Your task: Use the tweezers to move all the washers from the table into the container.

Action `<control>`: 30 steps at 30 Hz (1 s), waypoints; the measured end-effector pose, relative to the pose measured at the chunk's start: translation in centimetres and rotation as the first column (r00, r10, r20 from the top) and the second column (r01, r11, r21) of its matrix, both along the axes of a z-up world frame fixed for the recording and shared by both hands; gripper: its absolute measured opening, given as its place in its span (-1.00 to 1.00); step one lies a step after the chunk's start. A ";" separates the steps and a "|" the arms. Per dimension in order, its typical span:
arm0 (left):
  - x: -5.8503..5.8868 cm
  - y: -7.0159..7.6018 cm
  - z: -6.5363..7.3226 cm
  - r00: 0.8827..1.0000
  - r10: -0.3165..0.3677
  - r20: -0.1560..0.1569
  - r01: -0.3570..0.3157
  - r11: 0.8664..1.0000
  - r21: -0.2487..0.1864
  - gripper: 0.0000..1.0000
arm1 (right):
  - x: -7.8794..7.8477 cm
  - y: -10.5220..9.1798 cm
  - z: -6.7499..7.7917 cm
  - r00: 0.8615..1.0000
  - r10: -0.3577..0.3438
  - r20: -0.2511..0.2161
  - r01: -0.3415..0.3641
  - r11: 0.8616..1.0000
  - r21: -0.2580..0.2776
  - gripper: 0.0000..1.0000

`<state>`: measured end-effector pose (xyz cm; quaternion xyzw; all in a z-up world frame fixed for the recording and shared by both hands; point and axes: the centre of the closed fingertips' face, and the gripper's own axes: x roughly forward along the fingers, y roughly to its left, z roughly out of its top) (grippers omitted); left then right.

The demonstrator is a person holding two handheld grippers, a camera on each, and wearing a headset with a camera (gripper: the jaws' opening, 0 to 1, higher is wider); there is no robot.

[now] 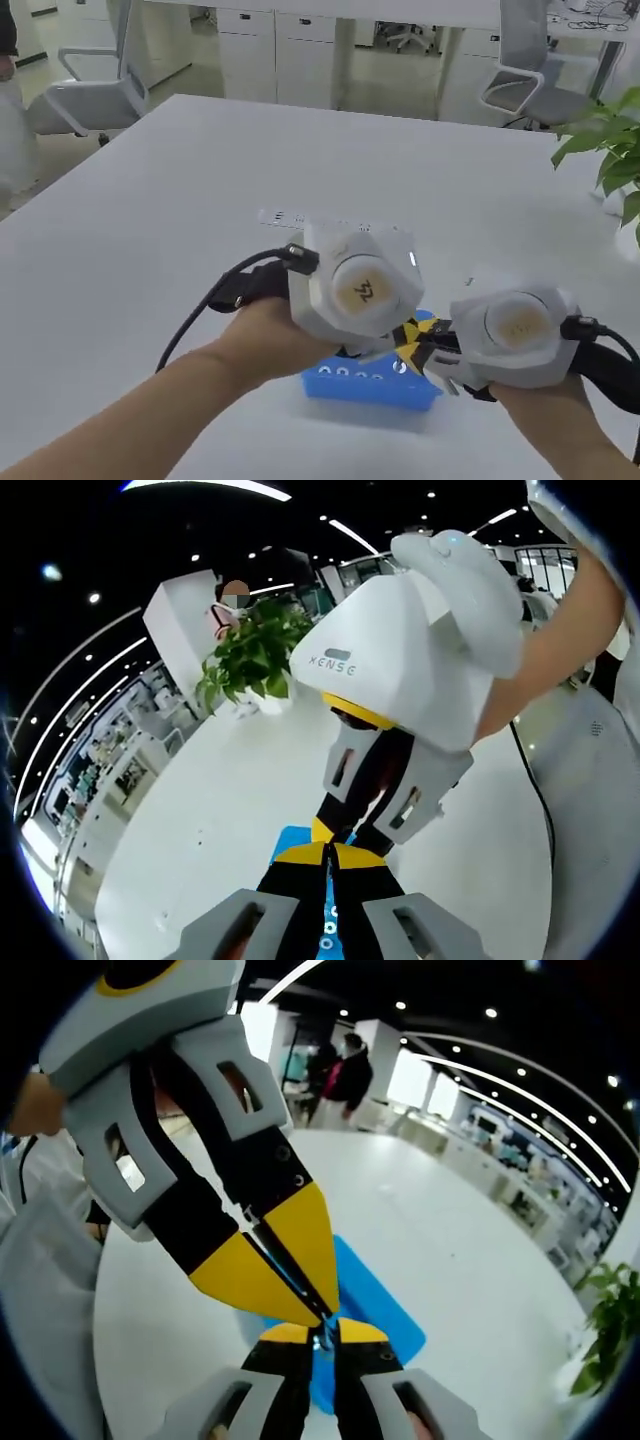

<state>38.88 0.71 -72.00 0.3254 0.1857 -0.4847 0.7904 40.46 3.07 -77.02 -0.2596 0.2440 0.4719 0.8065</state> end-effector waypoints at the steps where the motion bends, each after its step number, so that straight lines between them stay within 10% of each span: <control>1: 0.0 0.0 -0.4 1.000 0.000 -0.013 0.000 1.000 -0.001 -1.00 | 0.0 -0.1 -0.4 1.000 -0.002 -0.014 0.001 1.000 -0.005 -0.93; 19: 0.1 -0.3 -3.0 0.996 -0.023 -0.084 0.026 0.999 0.039 -1.00 | -0.1 -0.5 -3.2 0.994 -0.003 -0.105 -0.001 0.999 -0.039 -0.93; 30: -1.2 -0.4 -1.7 0.999 -0.041 -0.023 0.043 0.995 0.088 -1.00 | -1.0 -0.1 -1.4 0.994 -0.007 -0.110 0.009 1.000 0.024 -0.89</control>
